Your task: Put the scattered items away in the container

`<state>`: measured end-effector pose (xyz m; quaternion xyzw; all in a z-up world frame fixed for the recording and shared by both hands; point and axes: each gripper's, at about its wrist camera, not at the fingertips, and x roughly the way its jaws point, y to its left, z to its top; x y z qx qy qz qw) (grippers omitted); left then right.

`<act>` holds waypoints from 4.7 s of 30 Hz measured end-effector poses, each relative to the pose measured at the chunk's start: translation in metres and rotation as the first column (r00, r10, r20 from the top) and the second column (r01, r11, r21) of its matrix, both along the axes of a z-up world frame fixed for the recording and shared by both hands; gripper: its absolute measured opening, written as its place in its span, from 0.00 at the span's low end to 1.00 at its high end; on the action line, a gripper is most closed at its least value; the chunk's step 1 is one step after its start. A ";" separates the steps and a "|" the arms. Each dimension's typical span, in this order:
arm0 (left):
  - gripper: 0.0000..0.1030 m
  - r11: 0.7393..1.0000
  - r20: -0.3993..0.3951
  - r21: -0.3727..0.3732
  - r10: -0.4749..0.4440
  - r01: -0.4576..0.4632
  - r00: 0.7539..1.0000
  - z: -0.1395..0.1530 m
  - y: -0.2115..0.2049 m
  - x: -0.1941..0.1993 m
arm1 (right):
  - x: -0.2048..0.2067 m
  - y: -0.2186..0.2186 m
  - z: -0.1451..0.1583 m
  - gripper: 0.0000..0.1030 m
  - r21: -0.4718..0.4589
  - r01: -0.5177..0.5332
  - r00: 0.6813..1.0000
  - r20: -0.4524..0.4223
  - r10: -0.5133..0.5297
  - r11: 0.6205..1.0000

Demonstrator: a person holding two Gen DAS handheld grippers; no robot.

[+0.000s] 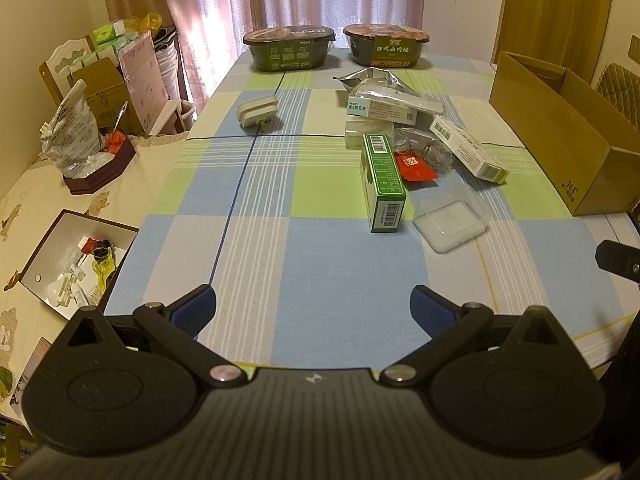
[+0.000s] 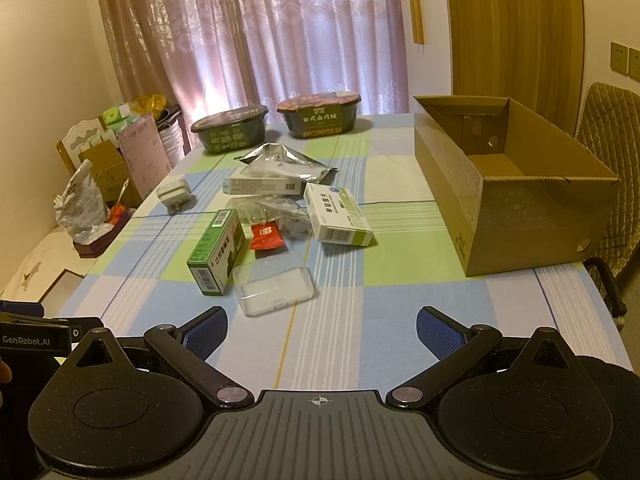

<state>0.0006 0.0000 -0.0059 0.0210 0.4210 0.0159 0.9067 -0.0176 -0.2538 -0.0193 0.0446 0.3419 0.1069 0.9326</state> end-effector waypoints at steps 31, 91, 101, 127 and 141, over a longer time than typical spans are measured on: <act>0.99 1.000 -0.012 -0.008 0.007 -0.007 1.000 0.000 0.002 0.002 | 0.001 0.000 -0.001 1.00 -0.001 0.002 1.000 -0.006 -0.002 1.000; 0.29 0.949 -0.150 -0.151 -0.298 0.276 0.943 -0.075 -0.036 0.222 | 0.155 0.076 -0.110 1.00 -0.115 -0.247 0.965 -0.122 0.233 0.962; 0.24 0.958 -0.154 -0.169 -0.257 0.231 0.954 -0.072 -0.018 0.196 | 0.156 0.080 -0.112 1.00 -0.122 -0.239 0.966 -0.135 0.222 0.963; 0.24 0.956 -0.179 -0.153 -0.275 0.250 0.944 -0.050 -0.017 0.171 | 0.146 0.065 -0.094 0.84 -0.150 -0.141 0.986 -0.108 0.126 0.978; 0.24 0.923 -0.108 -0.210 -0.348 0.321 0.931 0.009 -0.061 0.120 | 0.094 -0.003 -0.014 0.84 -0.163 0.013 1.000 0.005 -0.013 0.986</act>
